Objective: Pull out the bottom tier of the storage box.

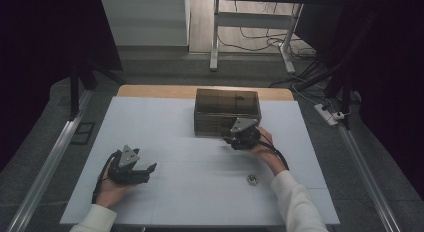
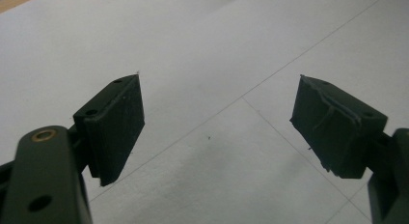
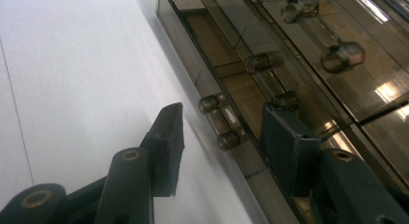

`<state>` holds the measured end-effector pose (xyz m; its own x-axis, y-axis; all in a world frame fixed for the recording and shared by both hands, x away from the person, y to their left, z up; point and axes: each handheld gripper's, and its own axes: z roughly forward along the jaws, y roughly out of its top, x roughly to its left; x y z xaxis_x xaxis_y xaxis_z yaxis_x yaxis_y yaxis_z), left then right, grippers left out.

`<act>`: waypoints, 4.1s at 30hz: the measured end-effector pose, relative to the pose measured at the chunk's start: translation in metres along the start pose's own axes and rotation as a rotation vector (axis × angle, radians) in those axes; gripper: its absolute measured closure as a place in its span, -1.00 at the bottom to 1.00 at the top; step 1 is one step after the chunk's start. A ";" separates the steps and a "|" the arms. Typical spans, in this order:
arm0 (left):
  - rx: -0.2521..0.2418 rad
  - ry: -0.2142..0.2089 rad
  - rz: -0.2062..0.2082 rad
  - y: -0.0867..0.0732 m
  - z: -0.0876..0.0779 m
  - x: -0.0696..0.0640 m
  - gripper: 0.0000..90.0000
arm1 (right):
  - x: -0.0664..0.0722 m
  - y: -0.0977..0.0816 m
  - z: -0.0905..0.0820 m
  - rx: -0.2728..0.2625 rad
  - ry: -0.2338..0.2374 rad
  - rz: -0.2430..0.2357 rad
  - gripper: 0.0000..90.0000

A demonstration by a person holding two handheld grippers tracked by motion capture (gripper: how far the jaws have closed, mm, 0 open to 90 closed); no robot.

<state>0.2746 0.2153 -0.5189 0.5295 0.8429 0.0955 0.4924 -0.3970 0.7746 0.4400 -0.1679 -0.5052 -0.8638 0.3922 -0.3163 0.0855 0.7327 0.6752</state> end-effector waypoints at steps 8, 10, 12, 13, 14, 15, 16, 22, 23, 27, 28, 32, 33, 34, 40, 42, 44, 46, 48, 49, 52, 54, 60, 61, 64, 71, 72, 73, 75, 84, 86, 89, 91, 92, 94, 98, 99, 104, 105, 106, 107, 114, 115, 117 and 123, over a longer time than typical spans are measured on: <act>0.000 -0.001 0.001 0.000 0.000 0.001 -0.59 | 0.002 0.003 0.000 -0.001 -0.015 -0.030 0.14; 0.001 -0.001 0.003 0.000 0.000 0.001 -0.59 | 0.003 0.003 0.000 0.001 -0.022 -0.037 0.14; 0.000 -0.002 0.003 0.000 0.000 0.001 -0.59 | 0.004 0.003 0.001 0.006 -0.030 -0.056 0.14; -0.001 -0.002 0.003 0.000 0.000 0.001 -0.59 | 0.004 0.004 0.001 0.015 -0.031 -0.069 0.14; -0.002 -0.002 0.002 0.000 0.000 0.001 -0.59 | 0.005 0.004 0.001 0.015 -0.037 -0.070 0.13; -0.002 -0.002 0.002 0.000 0.000 0.001 -0.59 | 0.006 0.003 0.002 0.016 -0.040 -0.079 0.14; -0.001 -0.002 0.002 0.000 0.000 0.001 -0.59 | 0.006 0.003 0.002 0.027 -0.040 -0.086 0.14; 0.001 -0.003 0.005 0.000 0.000 0.001 -0.59 | 0.009 0.003 0.008 0.049 -0.053 -0.110 0.16; 0.002 -0.003 0.004 0.000 0.001 0.001 -0.59 | 0.009 0.003 0.008 0.050 -0.054 -0.111 0.16; 0.000 -0.003 0.004 0.000 0.001 0.001 -0.59 | 0.009 0.003 0.011 0.051 -0.055 -0.111 0.18; 0.002 -0.002 0.004 0.000 0.000 0.001 -0.59 | 0.010 0.002 0.012 0.051 -0.060 -0.107 0.18; 0.003 -0.003 0.003 0.000 0.001 0.001 -0.59 | 0.010 0.001 0.018 0.066 -0.077 -0.118 0.23; 0.003 -0.002 0.003 0.000 0.001 0.001 -0.59 | 0.011 0.001 0.020 0.060 -0.084 -0.119 0.26; 0.004 -0.002 0.003 0.000 0.001 0.001 -0.59 | 0.010 0.001 0.021 0.062 -0.088 -0.118 0.28; 0.006 -0.001 0.005 0.000 0.001 0.001 -0.59 | 0.009 0.000 0.020 0.064 -0.076 -0.126 0.30; 0.006 -0.001 0.006 0.000 0.002 0.000 -0.59 | 0.008 0.001 0.019 0.070 -0.073 -0.130 0.31; 0.005 -0.001 0.008 0.000 0.002 0.000 -0.59 | 0.008 0.001 0.019 0.069 -0.071 -0.135 0.32; 0.004 0.001 0.007 0.000 0.002 0.000 -0.59 | 0.009 0.000 0.019 0.066 -0.072 -0.129 0.33; 0.004 0.002 0.005 0.000 0.001 0.000 -0.59 | 0.009 0.001 0.018 0.073 -0.071 -0.137 0.34; 0.004 0.003 0.004 0.000 0.001 0.000 -0.59 | 0.009 0.001 0.018 0.073 -0.077 -0.146 0.35; 0.004 0.004 0.006 0.000 0.001 0.000 -0.59 | 0.009 0.001 0.016 0.079 -0.073 -0.153 0.38; 0.003 0.004 0.007 0.000 0.001 0.000 -0.59 | 0.009 0.001 0.015 0.080 -0.070 -0.160 0.38; 0.002 0.005 0.006 0.000 0.000 0.001 -0.59 | 0.008 0.001 0.013 0.076 -0.067 -0.160 0.44; 0.002 0.004 0.006 -0.001 0.000 0.001 -0.59 | 0.008 0.001 0.013 0.076 -0.067 -0.161 0.44; 0.003 0.005 0.006 0.000 0.001 0.001 -0.59 | 0.008 0.002 0.013 0.081 -0.066 -0.166 0.45; 0.006 0.008 0.007 -0.001 0.001 0.001 -0.59 | 0.009 0.002 0.011 0.097 -0.053 -0.181 0.46; 0.007 0.009 0.008 0.000 0.001 0.000 -0.59 | 0.009 0.002 0.011 0.098 -0.054 -0.181 0.46; 0.005 0.008 0.010 0.000 0.001 0.000 -0.59 | 0.009 0.002 0.011 0.099 -0.053 -0.180 0.46; 0.005 0.009 0.013 -0.001 0.000 0.000 -0.59 | 0.009 0.002 0.011 0.089 -0.047 -0.175 0.46; 0.007 0.009 0.014 -0.001 0.000 0.000 -0.59 | 0.009 0.002 0.009 0.095 -0.034 -0.171 0.47; 0.006 0.009 0.014 -0.001 0.000 0.000 -0.59 | 0.009 0.002 0.009 0.092 -0.029 -0.169 0.47; 0.006 0.010 0.014 -0.001 0.000 -0.001 -0.59 | 0.009 0.002 0.009 0.091 -0.022 -0.175 0.48; 0.006 0.009 0.015 -0.001 0.000 -0.001 -0.59 | 0.009 0.002 0.008 0.098 -0.014 -0.172 0.49; 0.007 0.008 0.015 -0.001 0.000 -0.001 -0.59 | 0.009 0.003 0.008 0.100 -0.010 -0.173 0.49; 0.009 0.009 0.017 0.000 0.001 -0.001 -0.59 | 0.009 0.003 0.008 0.095 -0.003 -0.178 0.49; 0.007 0.009 0.016 -0.001 0.000 -0.001 -0.59 | 0.010 0.004 0.007 0.101 0.000 -0.179 0.50; 0.008 0.010 0.015 -0.001 0.000 0.000 -0.59 | 0.010 0.003 0.007 0.098 0.004 -0.177 0.50; 0.004 0.012 0.019 -0.001 0.000 -0.001 -0.59 | 0.011 0.003 0.006 0.092 0.015 -0.174 0.51; -0.002 0.015 0.021 -0.001 -0.001 -0.001 -0.58 | 0.011 0.003 0.006 0.092 0.017 -0.176 0.51; -0.005 0.016 0.024 -0.001 -0.001 -0.001 -0.58 | 0.011 0.003 0.006 0.093 0.018 -0.176 0.51; -0.008 0.015 0.023 0.000 -0.001 -0.002 -0.57 | 0.012 0.003 0.005 0.098 0.018 -0.169 0.51; -0.006 0.017 0.023 0.000 -0.001 -0.002 -0.57 | 0.013 0.004 0.004 0.099 0.027 -0.174 0.52; -0.005 0.017 0.023 -0.001 -0.001 -0.002 -0.57 | 0.013 0.004 0.004 0.099 0.028 -0.173 0.52; -0.004 0.017 0.022 -0.001 -0.001 -0.001 -0.57 | 0.013 0.004 0.004 0.097 0.031 -0.169 0.52; -0.001 0.014 0.023 -0.001 0.000 -0.001 -0.57 | 0.014 0.004 0.003 0.102 0.040 -0.166 0.53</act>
<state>0.2733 0.2146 -0.5192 0.5309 0.8387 0.1216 0.4797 -0.4157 0.7728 0.4295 -0.1578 -0.5092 -0.8890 0.2408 -0.3895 -0.0114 0.8387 0.5445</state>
